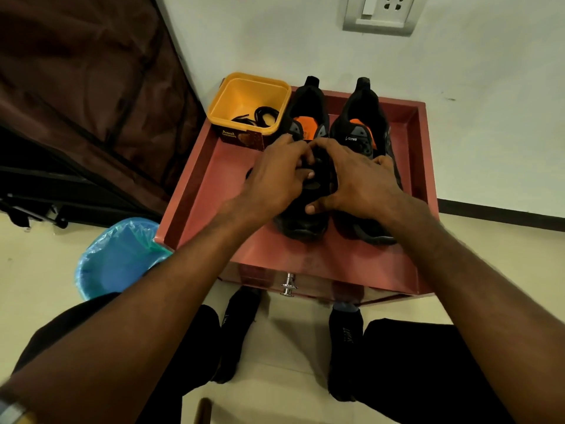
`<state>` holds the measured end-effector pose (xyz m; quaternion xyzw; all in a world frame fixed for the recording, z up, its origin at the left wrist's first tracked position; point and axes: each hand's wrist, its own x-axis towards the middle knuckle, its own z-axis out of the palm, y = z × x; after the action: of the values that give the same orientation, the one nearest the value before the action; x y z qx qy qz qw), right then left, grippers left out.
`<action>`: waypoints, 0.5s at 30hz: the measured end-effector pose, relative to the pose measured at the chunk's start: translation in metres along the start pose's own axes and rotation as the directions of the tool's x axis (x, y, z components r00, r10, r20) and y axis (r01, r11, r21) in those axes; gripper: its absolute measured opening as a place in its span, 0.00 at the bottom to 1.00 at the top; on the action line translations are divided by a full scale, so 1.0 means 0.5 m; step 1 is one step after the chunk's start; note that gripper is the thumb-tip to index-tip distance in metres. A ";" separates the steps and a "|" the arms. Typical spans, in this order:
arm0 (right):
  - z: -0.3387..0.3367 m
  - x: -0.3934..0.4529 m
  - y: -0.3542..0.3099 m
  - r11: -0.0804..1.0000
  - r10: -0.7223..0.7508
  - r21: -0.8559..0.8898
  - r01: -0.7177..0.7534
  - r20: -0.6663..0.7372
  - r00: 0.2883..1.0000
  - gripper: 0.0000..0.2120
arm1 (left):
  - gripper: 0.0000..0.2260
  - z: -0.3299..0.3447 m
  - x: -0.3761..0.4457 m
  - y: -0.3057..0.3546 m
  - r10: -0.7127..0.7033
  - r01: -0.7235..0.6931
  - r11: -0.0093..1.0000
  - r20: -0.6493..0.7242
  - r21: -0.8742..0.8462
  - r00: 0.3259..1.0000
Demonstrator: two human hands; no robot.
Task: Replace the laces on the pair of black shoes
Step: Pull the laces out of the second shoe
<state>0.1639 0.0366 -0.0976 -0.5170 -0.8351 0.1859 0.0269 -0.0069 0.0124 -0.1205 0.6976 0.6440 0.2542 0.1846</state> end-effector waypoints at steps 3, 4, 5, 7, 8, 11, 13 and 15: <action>0.002 0.002 0.000 1.000 0.004 -0.003 -0.004 0.007 1.000 0.54 | 0.07 0.000 0.001 0.008 0.060 -0.054 0.979 -0.023 0.198 0.998; 0.003 0.002 0.000 1.000 0.006 -0.003 -0.006 0.007 1.000 0.54 | 0.07 -0.004 0.002 0.014 0.073 -0.062 0.969 -0.035 0.237 0.997; 0.003 0.002 0.000 1.000 0.007 -0.002 -0.007 0.005 1.000 0.54 | 0.06 -0.008 0.004 0.020 0.075 -0.061 0.959 -0.041 0.276 0.996; 0.002 0.001 0.000 1.000 0.005 0.002 -0.005 0.000 1.000 0.54 | 0.06 -0.013 0.006 0.028 0.042 -0.027 0.948 -0.040 0.317 0.998; 0.002 0.000 0.000 1.000 0.004 0.005 -0.004 -0.001 1.000 0.54 | 0.05 -0.012 0.007 0.027 0.020 -0.009 0.949 -0.032 0.314 0.999; 0.002 -0.001 -0.002 1.000 0.005 0.013 -0.005 0.005 1.000 0.54 | 0.02 -0.007 0.004 0.019 -0.085 0.091 0.987 -0.055 0.131 0.995; 0.001 -0.001 -0.003 1.000 0.007 0.018 -0.007 0.005 1.000 0.54 | 0.04 0.002 0.000 0.005 -0.201 0.191 0.977 -0.105 -0.097 0.974; -0.002 -0.003 -0.003 1.000 0.011 0.024 -0.011 0.004 1.000 0.53 | 0.07 0.008 -0.002 -0.004 -0.328 0.279 0.912 -0.124 -0.301 0.937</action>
<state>0.1633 0.0350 -0.0962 -0.5209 -0.8301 0.1968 0.0305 -0.0062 0.0121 -0.1251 0.5313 0.7160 0.3692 0.2621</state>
